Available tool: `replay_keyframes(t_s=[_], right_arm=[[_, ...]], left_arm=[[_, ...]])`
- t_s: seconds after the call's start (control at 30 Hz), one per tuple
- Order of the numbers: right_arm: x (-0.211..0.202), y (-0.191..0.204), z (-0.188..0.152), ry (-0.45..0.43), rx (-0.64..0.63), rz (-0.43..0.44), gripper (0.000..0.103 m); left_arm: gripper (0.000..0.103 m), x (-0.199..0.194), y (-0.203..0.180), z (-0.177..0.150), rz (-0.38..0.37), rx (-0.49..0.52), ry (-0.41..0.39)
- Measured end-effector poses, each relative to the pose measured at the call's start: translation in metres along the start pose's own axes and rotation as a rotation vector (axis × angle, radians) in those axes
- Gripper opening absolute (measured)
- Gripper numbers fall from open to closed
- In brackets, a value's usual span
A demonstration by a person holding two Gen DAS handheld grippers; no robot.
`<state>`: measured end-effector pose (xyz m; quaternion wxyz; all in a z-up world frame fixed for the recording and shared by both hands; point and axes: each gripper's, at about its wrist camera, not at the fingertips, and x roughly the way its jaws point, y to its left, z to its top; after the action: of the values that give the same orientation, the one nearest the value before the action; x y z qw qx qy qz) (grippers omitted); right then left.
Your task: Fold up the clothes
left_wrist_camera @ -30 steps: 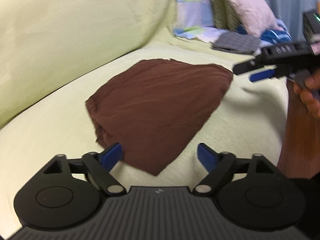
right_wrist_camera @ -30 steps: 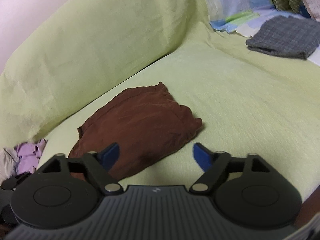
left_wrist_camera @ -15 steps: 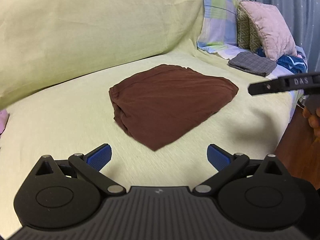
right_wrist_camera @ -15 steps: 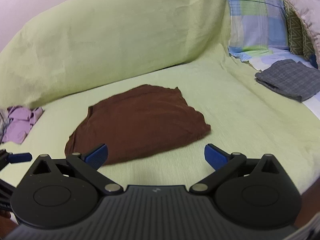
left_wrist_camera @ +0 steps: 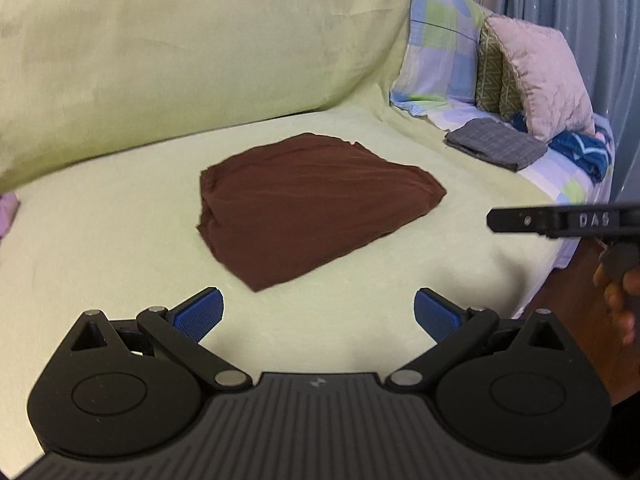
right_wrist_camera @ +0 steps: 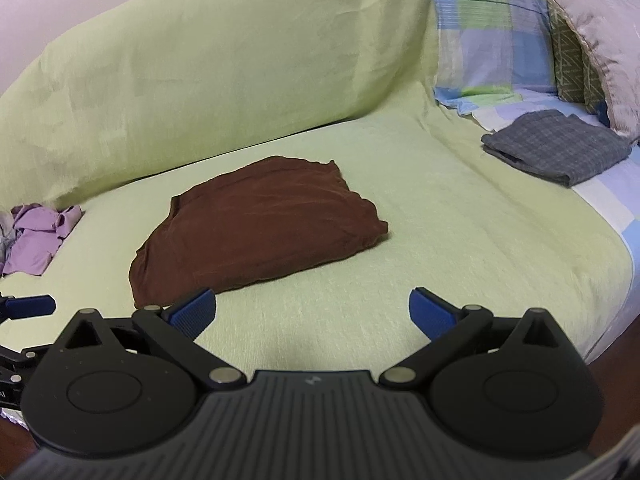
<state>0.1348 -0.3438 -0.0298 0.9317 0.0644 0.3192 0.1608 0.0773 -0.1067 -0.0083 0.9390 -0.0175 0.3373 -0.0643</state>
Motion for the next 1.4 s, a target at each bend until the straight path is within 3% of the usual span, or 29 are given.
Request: replay_keyframes(t_s=[0.2,0.5,1.03,1.4], right_arm=[[0.001,-0.006,-0.007,0.028,0.011,0.021,0.102],[0.005,-0.012,-0.018,0.057,-0.009,0.015,0.102],[0.0,0.001,-0.018,0.011,-0.132,0.04,0.102],[0.001,-0.001,-0.017,0.016,-0.127,0.035,0.102]], left_arm=[[0.102,0.007,-0.012,-0.005,0.072,0.005,0.01],[0.102,0.016,-0.026,0.0,0.078,-0.014,0.008],[0.102,0.011,-0.024,-0.006,0.146,-0.083,-0.013],[0.102,0.014,-0.027,-0.01,0.151,-0.089,0.004]])
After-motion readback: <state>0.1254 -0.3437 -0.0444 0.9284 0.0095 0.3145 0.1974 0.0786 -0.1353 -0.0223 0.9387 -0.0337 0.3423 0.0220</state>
